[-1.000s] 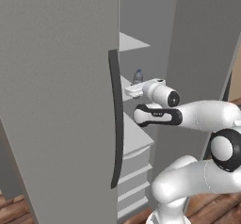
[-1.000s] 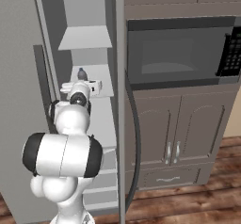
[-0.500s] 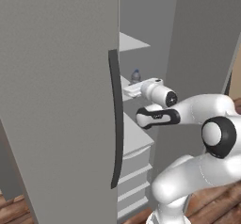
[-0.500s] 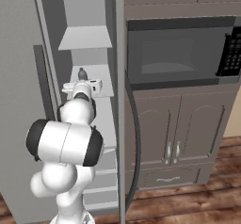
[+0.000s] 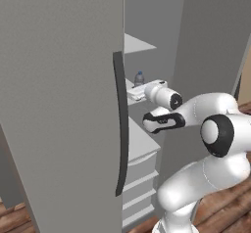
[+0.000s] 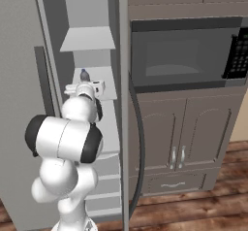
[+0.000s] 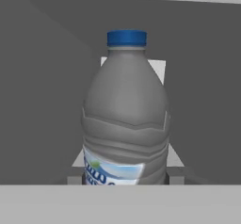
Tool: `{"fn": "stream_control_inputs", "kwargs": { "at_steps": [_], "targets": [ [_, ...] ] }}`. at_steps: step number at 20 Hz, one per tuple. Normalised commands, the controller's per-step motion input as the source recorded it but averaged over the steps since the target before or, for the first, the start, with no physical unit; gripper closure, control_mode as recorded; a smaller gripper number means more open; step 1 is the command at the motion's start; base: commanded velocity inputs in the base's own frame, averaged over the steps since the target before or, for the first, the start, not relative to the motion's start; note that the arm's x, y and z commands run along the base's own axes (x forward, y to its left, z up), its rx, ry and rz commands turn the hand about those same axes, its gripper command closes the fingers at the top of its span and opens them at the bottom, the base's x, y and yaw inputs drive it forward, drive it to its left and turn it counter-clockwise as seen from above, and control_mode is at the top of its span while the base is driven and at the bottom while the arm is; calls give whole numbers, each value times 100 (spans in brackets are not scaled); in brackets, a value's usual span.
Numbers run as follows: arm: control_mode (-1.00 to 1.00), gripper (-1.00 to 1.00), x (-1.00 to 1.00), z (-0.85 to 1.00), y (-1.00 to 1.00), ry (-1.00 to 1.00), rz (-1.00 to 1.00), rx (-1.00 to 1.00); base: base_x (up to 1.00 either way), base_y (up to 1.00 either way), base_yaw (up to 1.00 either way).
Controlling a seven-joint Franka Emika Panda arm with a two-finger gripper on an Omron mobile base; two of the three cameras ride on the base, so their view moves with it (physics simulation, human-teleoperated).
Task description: Take the bottled waters from the counter and place them in the freezer to freeze. Close the freezer door after placing the bottles.
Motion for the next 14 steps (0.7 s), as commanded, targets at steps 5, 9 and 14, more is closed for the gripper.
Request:
{"fn": "stream_control_inputs", "kwargs": {
  "at_steps": [5,9,14],
  "targets": [
    [-100,100,23,-5,16,0,0,0,0,0,0],
    [-100,100,30,0,21,0,0,0,0,0,0],
    [-100,100,30,-5,20,0,0,0,0,0,0]
  ]
}}
